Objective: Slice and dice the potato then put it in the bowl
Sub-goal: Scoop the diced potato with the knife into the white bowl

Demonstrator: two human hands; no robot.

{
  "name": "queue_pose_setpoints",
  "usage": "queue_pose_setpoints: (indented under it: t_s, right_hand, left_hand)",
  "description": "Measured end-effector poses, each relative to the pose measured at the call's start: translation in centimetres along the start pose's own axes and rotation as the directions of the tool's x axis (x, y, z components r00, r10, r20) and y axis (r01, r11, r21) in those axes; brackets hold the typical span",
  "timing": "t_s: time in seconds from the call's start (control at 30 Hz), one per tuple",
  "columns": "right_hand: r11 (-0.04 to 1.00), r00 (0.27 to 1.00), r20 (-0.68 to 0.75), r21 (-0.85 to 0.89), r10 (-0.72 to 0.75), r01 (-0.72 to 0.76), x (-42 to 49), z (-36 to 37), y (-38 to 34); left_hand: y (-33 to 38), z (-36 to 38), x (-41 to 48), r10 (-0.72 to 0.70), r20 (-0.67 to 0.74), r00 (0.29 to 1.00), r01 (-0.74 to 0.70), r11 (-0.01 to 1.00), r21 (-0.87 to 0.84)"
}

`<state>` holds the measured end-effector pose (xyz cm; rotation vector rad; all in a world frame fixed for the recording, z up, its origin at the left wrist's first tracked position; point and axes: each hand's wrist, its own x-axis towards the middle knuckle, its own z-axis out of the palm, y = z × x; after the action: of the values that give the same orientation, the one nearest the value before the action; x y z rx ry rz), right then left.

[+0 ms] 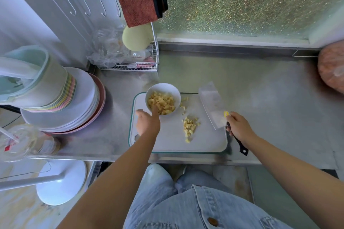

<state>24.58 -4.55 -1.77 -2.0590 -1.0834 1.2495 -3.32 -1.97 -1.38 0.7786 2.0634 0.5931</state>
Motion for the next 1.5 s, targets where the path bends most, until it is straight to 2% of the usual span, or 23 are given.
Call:
queue_pose_setpoints:
  t_s: [0.07,0.1,0.2,0.27,0.37,0.43,0.57,0.67,0.97,1.17,1.27,1.5]
  right_hand:
    - [1.0,1.0,0.005,-0.02,-0.007,0.007,0.4,-0.1,0.6]
    - [0.999,1.0,0.003,-0.045,-0.027,0.027,0.8,-0.1,0.8]
    - [0.966,0.991,-0.026,-0.231,-0.129,0.12,1.9,-0.2,0.4]
    - [0.912,0.966,-0.05,-0.347,-0.252,0.22,2.7,-0.3,-0.7]
    - [0.784,0.889,-0.012,-0.476,-0.458,0.397,3.9,0.0,-2.8]
    - [0.696,0.845,0.044,-0.545,-0.533,0.467,4.9,0.8,-3.9]
    - [0.546,0.775,0.15,-0.629,-0.613,0.553,5.9,2.3,-4.6]
    - [0.494,0.75,0.231,-0.628,-0.619,0.601,5.6,2.2,-3.9]
    - [0.479,0.708,0.352,-0.548,-0.612,0.686,2.6,-0.6,-1.4]
    - [0.572,0.728,0.162,-0.514,-0.666,0.638,3.8,1.8,-3.3]
    - [0.595,0.757,0.121,-0.545,-0.642,0.591,4.8,2.7,-4.2]
    - [0.537,0.735,0.28,-0.533,-0.617,0.654,3.7,1.3,-2.6]
  left_hand:
    - [0.0,0.2,0.4,-0.129,0.221,0.967,0.181,0.955,-0.235]
    - [0.2,0.3,0.5,-0.132,0.268,0.954,0.212,0.931,-0.296]
    - [0.8,0.7,0.9,-0.11,0.162,0.981,0.155,0.943,-0.293]
    - [1.0,0.7,1.1,-0.102,0.064,0.993,0.116,0.948,-0.295]
    - [0.7,0.0,1.5,-0.087,-0.02,0.996,0.076,0.949,-0.305]
    - [0.5,-0.8,2.1,-0.09,-0.069,0.993,0.069,0.96,-0.27]
    - [0.0,-1.7,3.1,-0.136,-0.069,0.988,0.11,0.951,-0.29]
    - [-0.2,-1.7,3.1,-0.15,-0.027,0.988,0.133,0.936,-0.327]
    - [-0.3,-1.6,2.9,-0.134,0.009,0.991,0.128,0.922,-0.366]
    - [-0.2,-1.4,1.9,-0.137,0.083,0.987,0.159,0.911,-0.38]
    - [-0.6,-1.4,1.2,-0.136,0.109,0.985,0.166,0.92,-0.356]
    - [-1.1,-1.0,0.7,-0.119,0.101,0.988,0.144,0.943,-0.3]
